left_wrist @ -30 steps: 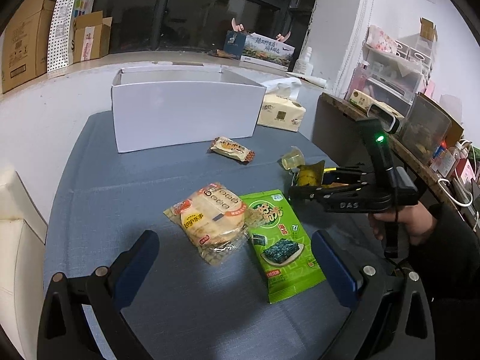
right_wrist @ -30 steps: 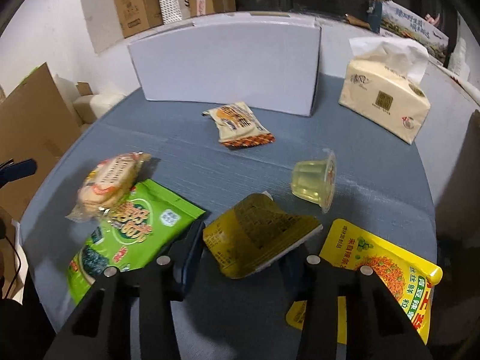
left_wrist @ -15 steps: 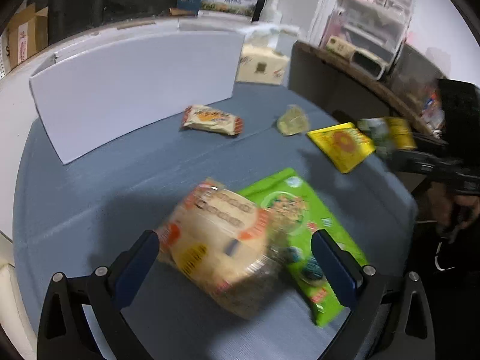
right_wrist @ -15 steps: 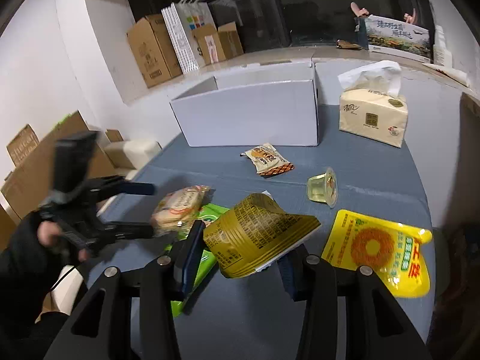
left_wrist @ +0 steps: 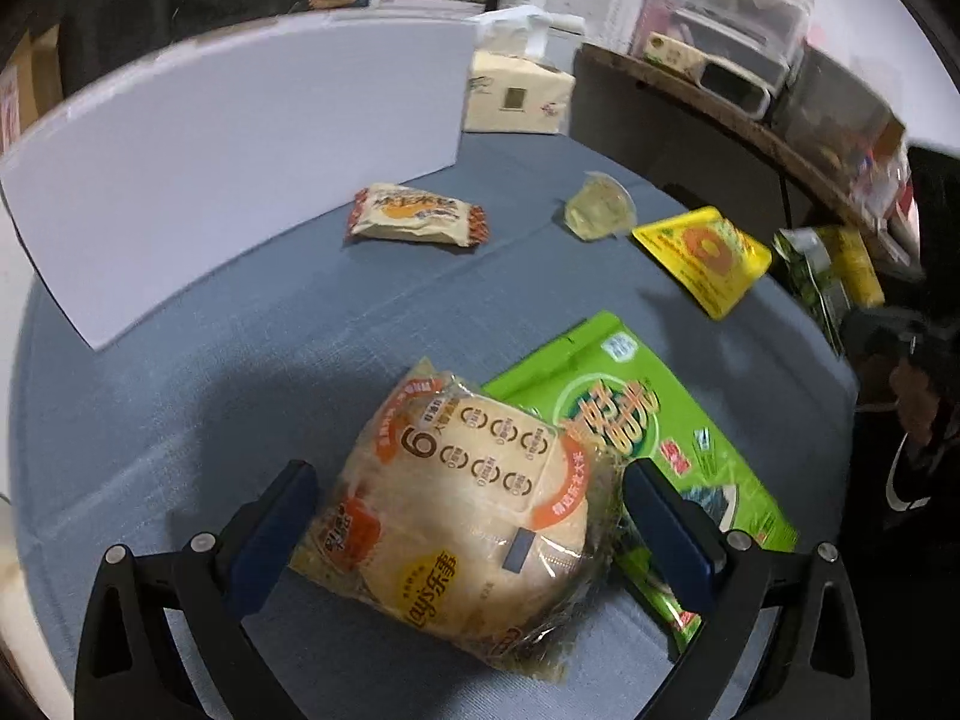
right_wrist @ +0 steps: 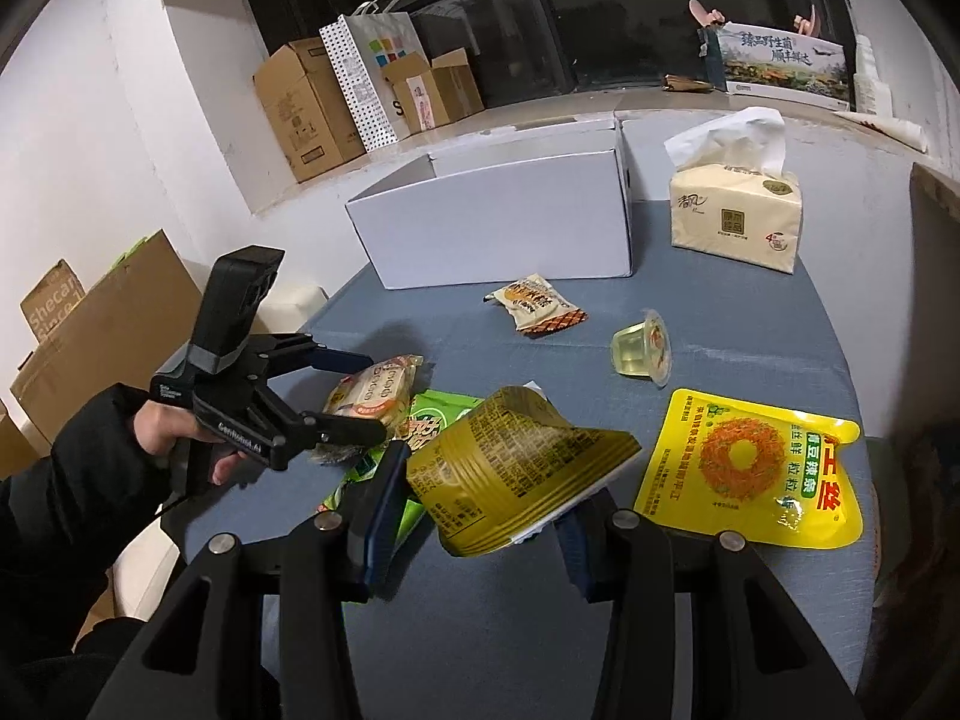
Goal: Organize snacks
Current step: 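Carry both packs into the white box and open both tools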
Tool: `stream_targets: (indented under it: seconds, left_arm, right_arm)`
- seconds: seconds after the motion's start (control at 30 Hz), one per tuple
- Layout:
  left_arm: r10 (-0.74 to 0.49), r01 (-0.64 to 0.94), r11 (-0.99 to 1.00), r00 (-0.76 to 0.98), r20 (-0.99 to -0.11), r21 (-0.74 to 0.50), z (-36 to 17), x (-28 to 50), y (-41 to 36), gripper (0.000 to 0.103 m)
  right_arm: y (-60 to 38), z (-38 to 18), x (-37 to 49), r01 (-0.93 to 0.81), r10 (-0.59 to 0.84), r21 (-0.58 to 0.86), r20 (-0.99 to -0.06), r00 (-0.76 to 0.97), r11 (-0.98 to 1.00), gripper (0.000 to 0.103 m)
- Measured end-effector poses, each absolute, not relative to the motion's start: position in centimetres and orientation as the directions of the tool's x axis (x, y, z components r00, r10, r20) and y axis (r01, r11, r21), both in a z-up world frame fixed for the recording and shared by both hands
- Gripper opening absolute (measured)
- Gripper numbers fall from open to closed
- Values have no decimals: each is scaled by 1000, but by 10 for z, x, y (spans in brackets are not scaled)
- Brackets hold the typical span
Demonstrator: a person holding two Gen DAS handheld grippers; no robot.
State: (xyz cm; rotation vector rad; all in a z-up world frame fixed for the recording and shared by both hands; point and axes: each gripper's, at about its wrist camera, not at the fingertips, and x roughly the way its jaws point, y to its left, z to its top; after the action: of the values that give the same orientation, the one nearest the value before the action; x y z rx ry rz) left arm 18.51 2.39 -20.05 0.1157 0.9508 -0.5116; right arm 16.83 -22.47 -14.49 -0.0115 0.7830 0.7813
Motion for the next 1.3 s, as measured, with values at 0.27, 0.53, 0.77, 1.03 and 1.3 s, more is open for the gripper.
stream_targets:
  seconds: [0.27,0.53,0.77,1.03,1.3]
  left_arm:
    - [-354,417,903,584,-731,-104,-178,165,35,80]
    - [-349,349,929,725,-594,-120,-110,151,59,80]
    - [-347,316,937,779,-522,-150,-61,205,76,80]
    - [-200,99,969,855,-479,-227,-33,299,118,80]
    - [-124,30,983,837,-533,-183,-41,365,127,83]
  right_arm:
    - [-215,-147,168,-649,625,254,-646,438,717,49]
    - [-204,-125,178,-663,648,251,-607,460,706,49]
    - [-171,-81,228,-660,661,239,-544,516,712,49]
    - [-118,-50,338,-573,619,278,-537,572,771,49]
    - [-79,-48,420,-509,538,244,-611,580,826,49]
